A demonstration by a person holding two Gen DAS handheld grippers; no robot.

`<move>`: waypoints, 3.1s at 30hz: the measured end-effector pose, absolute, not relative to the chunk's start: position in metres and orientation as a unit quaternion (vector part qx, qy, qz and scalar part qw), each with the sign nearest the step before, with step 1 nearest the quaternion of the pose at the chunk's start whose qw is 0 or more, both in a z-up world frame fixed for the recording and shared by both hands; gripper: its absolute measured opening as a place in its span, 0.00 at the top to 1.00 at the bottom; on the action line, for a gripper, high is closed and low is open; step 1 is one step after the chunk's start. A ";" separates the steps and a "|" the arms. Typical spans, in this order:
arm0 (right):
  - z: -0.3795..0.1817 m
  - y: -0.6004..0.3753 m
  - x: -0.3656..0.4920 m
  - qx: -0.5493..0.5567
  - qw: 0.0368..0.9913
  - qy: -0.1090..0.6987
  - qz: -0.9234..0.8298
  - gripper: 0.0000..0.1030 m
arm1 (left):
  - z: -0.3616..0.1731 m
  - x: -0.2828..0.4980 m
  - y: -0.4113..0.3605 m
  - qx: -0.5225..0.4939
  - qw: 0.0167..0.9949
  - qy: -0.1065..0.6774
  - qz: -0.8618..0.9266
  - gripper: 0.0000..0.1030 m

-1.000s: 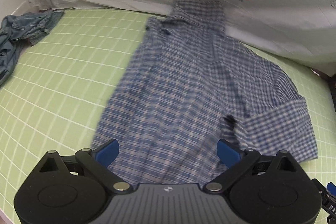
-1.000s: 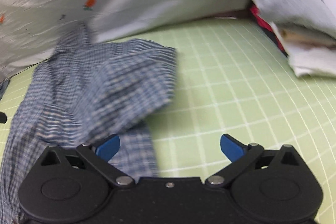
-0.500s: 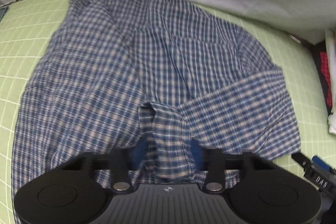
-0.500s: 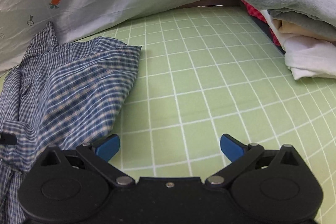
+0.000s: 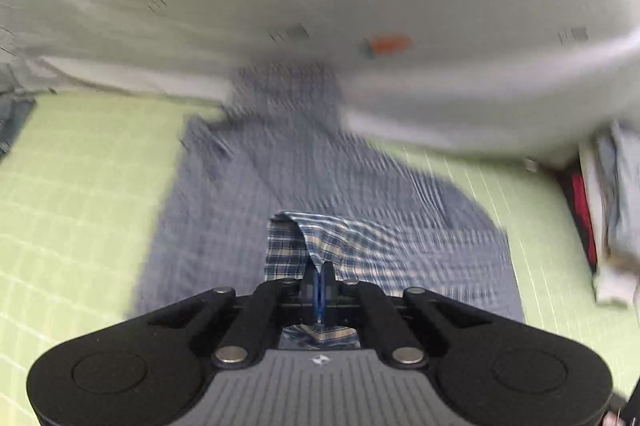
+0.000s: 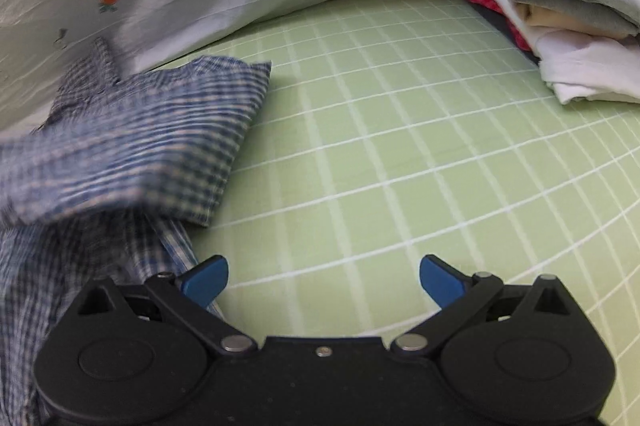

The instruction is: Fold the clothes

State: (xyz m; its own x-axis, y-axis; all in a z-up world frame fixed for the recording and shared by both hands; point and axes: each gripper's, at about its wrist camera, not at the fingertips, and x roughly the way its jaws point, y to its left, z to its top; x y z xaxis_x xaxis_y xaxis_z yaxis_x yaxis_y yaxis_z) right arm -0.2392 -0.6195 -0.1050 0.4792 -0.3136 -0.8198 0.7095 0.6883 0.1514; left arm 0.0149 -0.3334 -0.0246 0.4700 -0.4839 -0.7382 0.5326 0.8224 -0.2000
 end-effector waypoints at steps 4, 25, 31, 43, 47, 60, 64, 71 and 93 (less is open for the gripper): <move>-0.099 -0.592 -0.217 0.222 0.821 0.423 -0.313 0.00 | -0.004 0.071 -0.293 -0.012 0.877 0.389 -0.282 0.99; -0.059 -0.482 -0.187 0.182 0.836 0.382 -0.348 0.00 | -0.072 0.145 -0.175 -0.039 0.885 0.428 -0.179 0.09; -0.049 -0.486 -0.235 0.184 0.849 0.347 -0.353 0.00 | -0.051 0.054 -0.179 -0.019 0.881 0.427 -0.204 0.06; -0.085 -0.478 -0.316 0.187 0.839 0.431 -0.274 0.00 | -0.037 -0.116 -0.209 0.001 0.867 0.452 -0.209 0.05; -0.088 -0.477 -0.330 0.195 0.848 0.429 -0.244 0.08 | -0.033 -0.137 -0.203 0.007 0.867 0.454 -0.207 0.05; -0.094 -0.452 -0.328 0.213 0.858 0.415 -0.216 0.93 | -0.024 -0.178 -0.162 0.030 0.868 0.457 -0.190 0.05; -0.082 -0.429 -0.330 0.203 0.867 0.395 -0.229 0.98 | -0.019 -0.175 -0.141 0.027 0.874 0.444 -0.196 0.05; -0.044 -0.375 -0.323 0.221 0.889 0.331 -0.229 0.99 | -0.024 -0.154 -0.098 0.020 0.868 0.440 -0.228 0.05; -0.093 -0.286 -0.244 0.295 0.853 0.364 -0.228 0.66 | -0.036 -0.094 0.006 0.039 0.853 0.458 -0.248 0.05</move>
State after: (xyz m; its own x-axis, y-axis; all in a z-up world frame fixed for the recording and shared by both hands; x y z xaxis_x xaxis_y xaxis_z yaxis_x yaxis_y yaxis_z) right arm -0.2438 -0.2856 -0.0928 0.6305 -0.1745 -0.7563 0.6044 0.7217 0.3373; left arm -0.0944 0.0057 -0.0361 0.4585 -0.3872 -0.7999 0.4582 0.8742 -0.1605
